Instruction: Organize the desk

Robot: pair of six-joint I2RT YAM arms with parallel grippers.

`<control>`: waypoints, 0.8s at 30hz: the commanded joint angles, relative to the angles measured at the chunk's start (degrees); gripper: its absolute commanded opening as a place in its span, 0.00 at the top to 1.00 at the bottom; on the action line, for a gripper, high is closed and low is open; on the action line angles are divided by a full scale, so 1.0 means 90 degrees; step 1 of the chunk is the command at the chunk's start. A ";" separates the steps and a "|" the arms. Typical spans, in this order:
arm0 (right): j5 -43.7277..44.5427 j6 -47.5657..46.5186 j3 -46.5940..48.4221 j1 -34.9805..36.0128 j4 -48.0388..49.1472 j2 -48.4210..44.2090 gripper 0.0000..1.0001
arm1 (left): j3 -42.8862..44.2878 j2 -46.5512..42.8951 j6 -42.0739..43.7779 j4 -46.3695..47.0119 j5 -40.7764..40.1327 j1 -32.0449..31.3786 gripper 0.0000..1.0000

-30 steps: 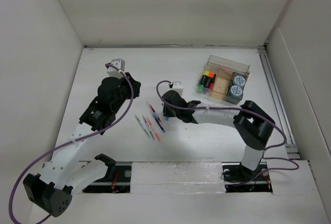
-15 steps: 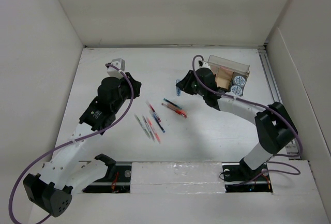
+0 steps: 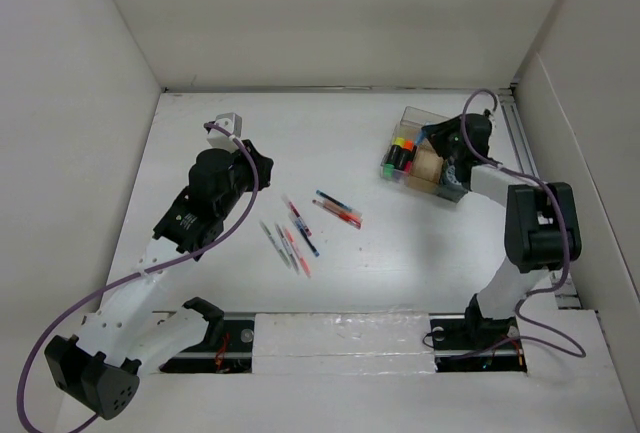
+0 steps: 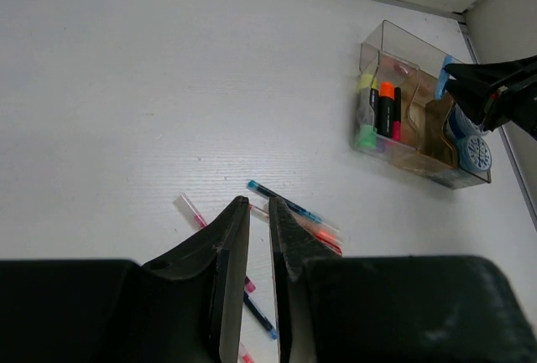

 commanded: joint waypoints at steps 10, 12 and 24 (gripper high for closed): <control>-0.0857 0.1390 0.0756 -0.0910 0.1115 0.1186 0.92 | 0.0281 0.0036 0.0100 0.0221 -0.0105 0.0019 0.88; -0.0826 0.1468 0.0776 -0.0910 0.1124 0.1216 0.91 | 0.0281 0.0027 0.0100 0.0221 -0.0086 0.0019 0.88; -0.0514 0.1977 0.0738 -0.1027 0.1651 0.1539 0.80 | 0.0271 0.0144 0.0100 0.0250 -0.0164 0.0019 0.87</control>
